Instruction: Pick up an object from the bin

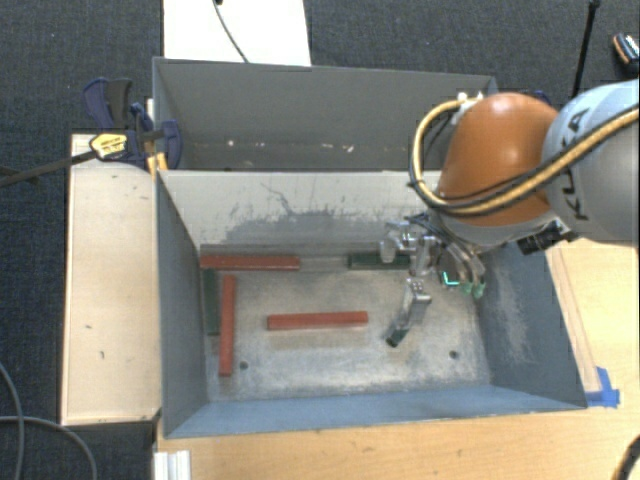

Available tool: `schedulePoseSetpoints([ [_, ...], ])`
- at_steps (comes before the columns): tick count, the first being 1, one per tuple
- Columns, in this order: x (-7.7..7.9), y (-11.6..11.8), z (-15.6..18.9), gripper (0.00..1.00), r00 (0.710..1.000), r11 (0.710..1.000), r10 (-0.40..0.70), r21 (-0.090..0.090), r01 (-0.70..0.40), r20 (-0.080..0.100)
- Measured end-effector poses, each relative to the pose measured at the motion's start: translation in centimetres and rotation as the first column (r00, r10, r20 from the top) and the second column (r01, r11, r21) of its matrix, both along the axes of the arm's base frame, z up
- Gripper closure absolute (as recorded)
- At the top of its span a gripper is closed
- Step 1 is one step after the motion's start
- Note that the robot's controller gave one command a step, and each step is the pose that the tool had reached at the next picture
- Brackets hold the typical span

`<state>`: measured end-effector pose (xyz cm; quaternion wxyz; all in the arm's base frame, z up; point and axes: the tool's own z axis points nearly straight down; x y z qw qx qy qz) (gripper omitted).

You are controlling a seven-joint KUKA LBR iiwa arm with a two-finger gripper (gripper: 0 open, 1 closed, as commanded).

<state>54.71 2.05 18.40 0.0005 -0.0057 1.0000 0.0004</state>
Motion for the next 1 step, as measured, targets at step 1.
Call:
schedulePoseSetpoints([
  [1, -2.06, 4.77, -11.78, 0.00, 0.989, 0.989, -0.149, 0.000, 0.149, -0.007],
])
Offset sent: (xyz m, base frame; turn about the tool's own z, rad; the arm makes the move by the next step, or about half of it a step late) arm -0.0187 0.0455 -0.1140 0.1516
